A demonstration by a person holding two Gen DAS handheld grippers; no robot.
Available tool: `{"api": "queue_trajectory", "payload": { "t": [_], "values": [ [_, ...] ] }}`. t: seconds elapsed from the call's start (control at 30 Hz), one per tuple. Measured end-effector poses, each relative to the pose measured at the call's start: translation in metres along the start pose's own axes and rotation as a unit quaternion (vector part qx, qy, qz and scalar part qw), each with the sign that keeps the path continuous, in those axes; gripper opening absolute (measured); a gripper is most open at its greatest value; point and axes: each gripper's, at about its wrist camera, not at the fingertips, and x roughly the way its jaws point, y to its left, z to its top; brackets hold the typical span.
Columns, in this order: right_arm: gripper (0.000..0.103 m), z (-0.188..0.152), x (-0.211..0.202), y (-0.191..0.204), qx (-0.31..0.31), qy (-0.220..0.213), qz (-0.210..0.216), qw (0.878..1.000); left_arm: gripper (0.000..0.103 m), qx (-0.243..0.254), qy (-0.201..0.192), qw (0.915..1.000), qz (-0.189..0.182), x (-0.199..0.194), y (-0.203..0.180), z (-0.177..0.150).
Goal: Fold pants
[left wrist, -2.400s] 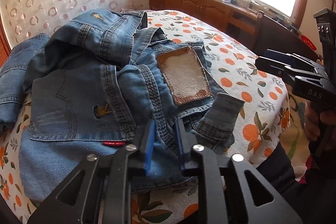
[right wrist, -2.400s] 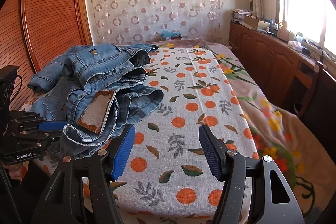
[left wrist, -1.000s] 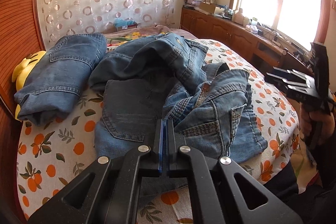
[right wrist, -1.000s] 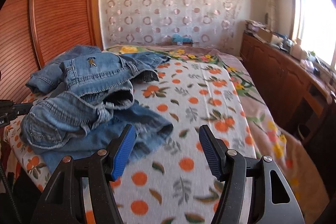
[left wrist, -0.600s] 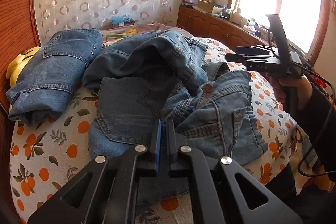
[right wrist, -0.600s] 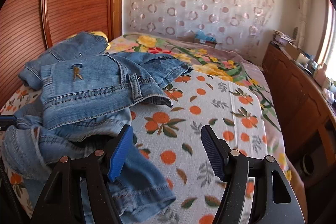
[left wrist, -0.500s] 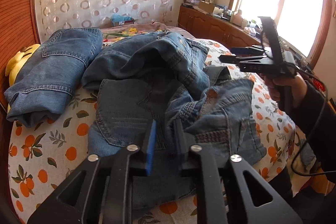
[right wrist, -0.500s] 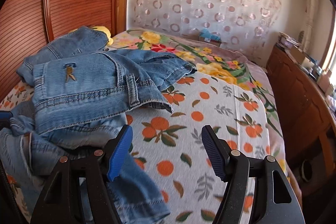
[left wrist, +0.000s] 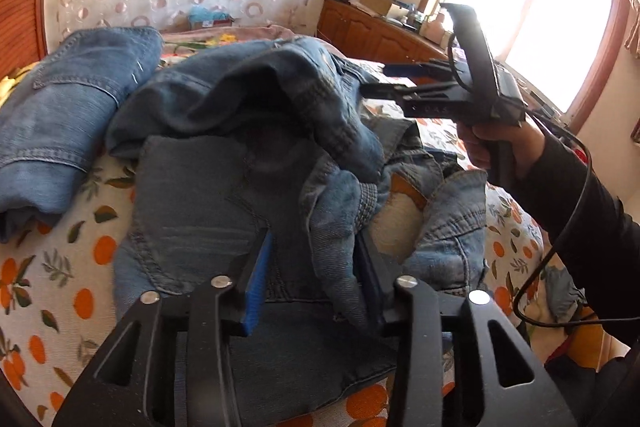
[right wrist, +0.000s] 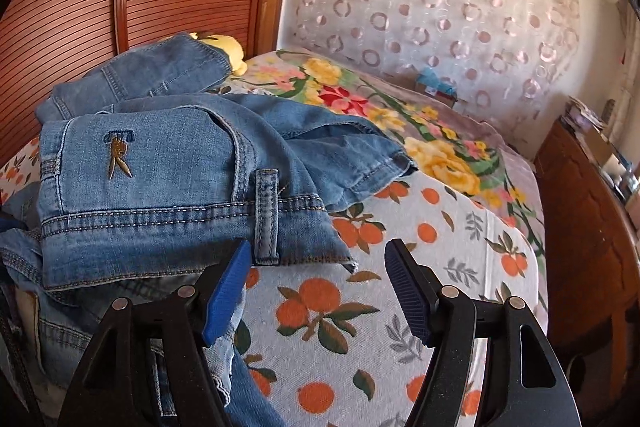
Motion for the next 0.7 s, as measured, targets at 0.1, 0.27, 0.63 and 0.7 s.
{"api": "queue_trajectory", "payload": {
  "t": [0.1, 0.27, 0.63, 0.7],
  "values": [
    [0.058, 0.002, 0.007, -0.008, 0.006, 0.013, 0.029, 0.999, 0.024, 0.001, 0.006, 0.9999, -0.011, 0.003, -0.001, -0.005],
    [0.022, 0.008, 0.017, -0.024, 0.034, 0.026, 0.063, 0.997, 0.015, -0.001, 0.009, 0.9998, -0.016, 0.006, 0.003, -0.007],
    [0.010, 0.020, -0.070, -0.050, 0.076, -0.084, 0.029, 0.993, 0.005, 0.023, -0.036, 0.9990, -0.017, -0.027, -0.014, 0.009],
    [0.010, 0.025, -0.096, -0.051, 0.068, -0.105, 0.005, 0.992, 0.005, 0.033, -0.058, 0.9977, -0.014, -0.046, -0.021, 0.016]
  ]
}}
